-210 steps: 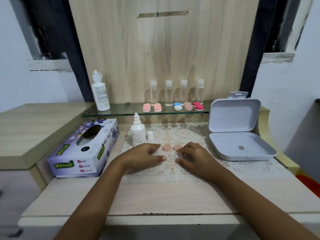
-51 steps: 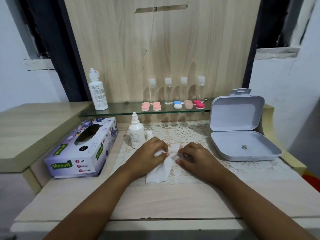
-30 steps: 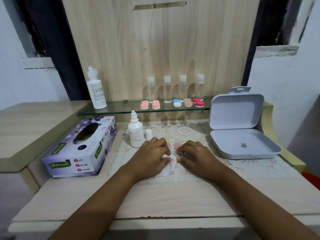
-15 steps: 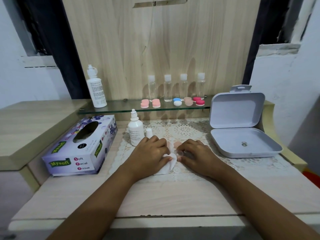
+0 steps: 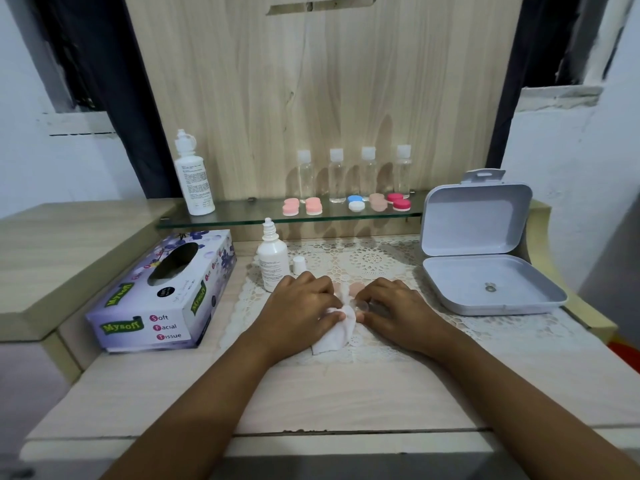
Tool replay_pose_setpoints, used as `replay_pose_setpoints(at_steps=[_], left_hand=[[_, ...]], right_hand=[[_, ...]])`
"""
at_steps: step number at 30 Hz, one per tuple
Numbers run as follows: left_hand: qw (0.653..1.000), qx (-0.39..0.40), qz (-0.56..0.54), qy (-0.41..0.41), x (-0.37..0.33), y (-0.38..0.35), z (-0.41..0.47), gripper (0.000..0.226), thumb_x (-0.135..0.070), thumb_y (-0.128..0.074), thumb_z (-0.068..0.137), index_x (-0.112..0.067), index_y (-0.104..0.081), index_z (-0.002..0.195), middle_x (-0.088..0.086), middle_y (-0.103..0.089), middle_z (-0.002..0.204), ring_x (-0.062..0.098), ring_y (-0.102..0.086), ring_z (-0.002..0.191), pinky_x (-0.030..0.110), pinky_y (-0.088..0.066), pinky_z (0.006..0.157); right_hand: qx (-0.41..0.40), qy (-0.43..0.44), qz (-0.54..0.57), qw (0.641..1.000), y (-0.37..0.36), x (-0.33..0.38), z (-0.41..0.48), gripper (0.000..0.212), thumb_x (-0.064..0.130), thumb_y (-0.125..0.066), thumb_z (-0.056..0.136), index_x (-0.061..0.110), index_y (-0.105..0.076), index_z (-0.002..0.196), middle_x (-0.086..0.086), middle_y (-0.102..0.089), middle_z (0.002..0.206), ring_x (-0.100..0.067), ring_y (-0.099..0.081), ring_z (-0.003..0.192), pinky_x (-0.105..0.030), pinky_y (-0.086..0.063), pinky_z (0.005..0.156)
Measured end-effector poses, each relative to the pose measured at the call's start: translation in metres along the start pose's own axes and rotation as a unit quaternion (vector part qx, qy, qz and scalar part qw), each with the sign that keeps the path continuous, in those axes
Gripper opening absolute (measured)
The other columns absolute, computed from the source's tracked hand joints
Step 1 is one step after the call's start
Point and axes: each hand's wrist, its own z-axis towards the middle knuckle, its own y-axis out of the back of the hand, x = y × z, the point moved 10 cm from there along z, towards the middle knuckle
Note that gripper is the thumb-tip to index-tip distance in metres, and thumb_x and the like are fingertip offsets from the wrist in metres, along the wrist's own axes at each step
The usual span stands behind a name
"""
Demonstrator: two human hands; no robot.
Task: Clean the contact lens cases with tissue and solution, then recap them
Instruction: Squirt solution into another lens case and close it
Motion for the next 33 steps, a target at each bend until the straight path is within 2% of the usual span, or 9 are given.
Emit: replay_pose_setpoints(at_steps=[4, 8, 10, 13, 17, 21, 24, 29, 33], left_hand=[[0.993, 0.022, -0.109, 0.047, 0.008, -0.009, 0.001, 0.021, -0.035, -0.057, 0.089, -0.018, -0.068, 0.093, -0.010, -0.053, 0.093, 0.013, -0.047, 0.091, 0.031, -0.037, 0.078], [0.975, 0.043, -0.195, 0.096, 0.015, -0.019, -0.001, 0.016, -0.028, -0.063, 0.087, -0.017, -0.068, 0.098, -0.014, -0.048, 0.092, 0.013, -0.047, 0.096, 0.038, -0.040, 0.089], [0.977, 0.049, -0.183, 0.098, 0.017, -0.018, -0.002, 0.019, -0.032, -0.062, 0.088, -0.022, -0.070, 0.103, -0.016, -0.047, 0.091, 0.012, -0.047, 0.097, 0.037, -0.039, 0.088], [0.993, 0.058, -0.080, 0.071, 0.014, -0.012, -0.002, 0.026, -0.043, -0.053, 0.091, -0.034, -0.067, 0.111, -0.015, -0.052, 0.099, 0.010, -0.043, 0.100, 0.031, -0.028, 0.081], [0.997, 0.048, -0.031, 0.050, 0.010, -0.006, 0.000, 0.039, -0.052, -0.041, 0.087, -0.033, -0.069, 0.107, -0.014, -0.056, 0.100, 0.010, -0.044, 0.098, 0.028, -0.019, 0.075], [0.993, 0.042, -0.087, 0.067, 0.011, -0.008, 0.002, 0.023, -0.041, -0.056, 0.089, -0.024, -0.069, 0.098, -0.015, -0.055, 0.097, 0.010, -0.045, 0.098, 0.030, -0.026, 0.078], [0.985, 0.047, -0.135, 0.093, 0.015, -0.013, 0.001, 0.019, -0.040, -0.059, 0.088, -0.024, -0.068, 0.093, -0.017, -0.053, 0.094, 0.011, -0.047, 0.098, 0.034, -0.032, 0.085], [0.982, 0.020, -0.151, 0.116, 0.021, -0.013, -0.002, 0.029, -0.045, -0.052, 0.086, -0.024, -0.070, 0.091, -0.017, -0.052, 0.087, 0.009, -0.049, 0.094, 0.033, -0.028, 0.078], [0.969, -0.022, -0.199, 0.142, 0.029, -0.005, -0.005, 0.034, -0.051, -0.046, 0.083, -0.026, -0.068, 0.092, -0.020, -0.053, 0.086, 0.006, -0.052, 0.090, 0.041, -0.042, 0.085]], right_hand=[[-0.002, 0.002, 0.004, 1.000, 0.000, 0.000, -0.001, 0.060, 0.065, -0.036, 0.068, 0.023, -0.063, 0.101, 0.012, -0.056, 0.098, -0.022, -0.052, 0.098, -0.043, -0.043, 0.087], [0.004, 0.000, 0.005, 1.000, -0.001, 0.000, -0.001, 0.061, 0.066, -0.035, 0.068, 0.024, -0.063, 0.102, 0.011, -0.057, 0.101, -0.021, -0.052, 0.100, -0.043, -0.042, 0.088], [0.010, -0.003, -0.002, 1.000, -0.002, -0.001, 0.000, 0.063, 0.066, -0.033, 0.067, 0.025, -0.062, 0.103, 0.014, -0.054, 0.099, -0.020, -0.051, 0.101, -0.042, -0.042, 0.089], [0.009, 0.000, -0.005, 1.000, -0.001, 0.000, 0.000, 0.063, 0.067, -0.033, 0.067, 0.025, -0.062, 0.103, 0.018, -0.048, 0.095, -0.019, -0.051, 0.100, -0.041, -0.042, 0.089], [0.010, 0.000, -0.009, 1.000, -0.001, 0.001, 0.000, 0.064, 0.067, -0.032, 0.067, 0.024, -0.062, 0.103, 0.016, -0.050, 0.096, -0.020, -0.050, 0.099, -0.040, -0.042, 0.088], [0.013, -0.005, -0.011, 1.000, -0.001, 0.002, -0.001, 0.067, 0.067, -0.031, 0.066, 0.023, -0.062, 0.104, 0.010, -0.056, 0.102, -0.021, -0.050, 0.101, -0.038, -0.042, 0.087], [0.016, -0.009, -0.008, 1.000, -0.001, 0.001, -0.001, 0.068, 0.067, -0.030, 0.065, 0.023, -0.062, 0.105, 0.008, -0.058, 0.105, -0.020, -0.050, 0.101, -0.038, -0.042, 0.088], [0.010, -0.019, -0.013, 1.000, 0.000, 0.003, -0.003, 0.067, 0.065, -0.026, 0.064, 0.023, -0.062, 0.102, 0.008, -0.057, 0.104, -0.017, -0.047, 0.099, -0.037, -0.040, 0.087], [-0.005, -0.017, -0.007, 1.000, 0.002, 0.006, -0.006, 0.051, 0.053, -0.034, 0.075, 0.022, -0.064, 0.103, 0.010, -0.049, 0.093, -0.018, -0.048, 0.093, -0.038, -0.042, 0.085]])
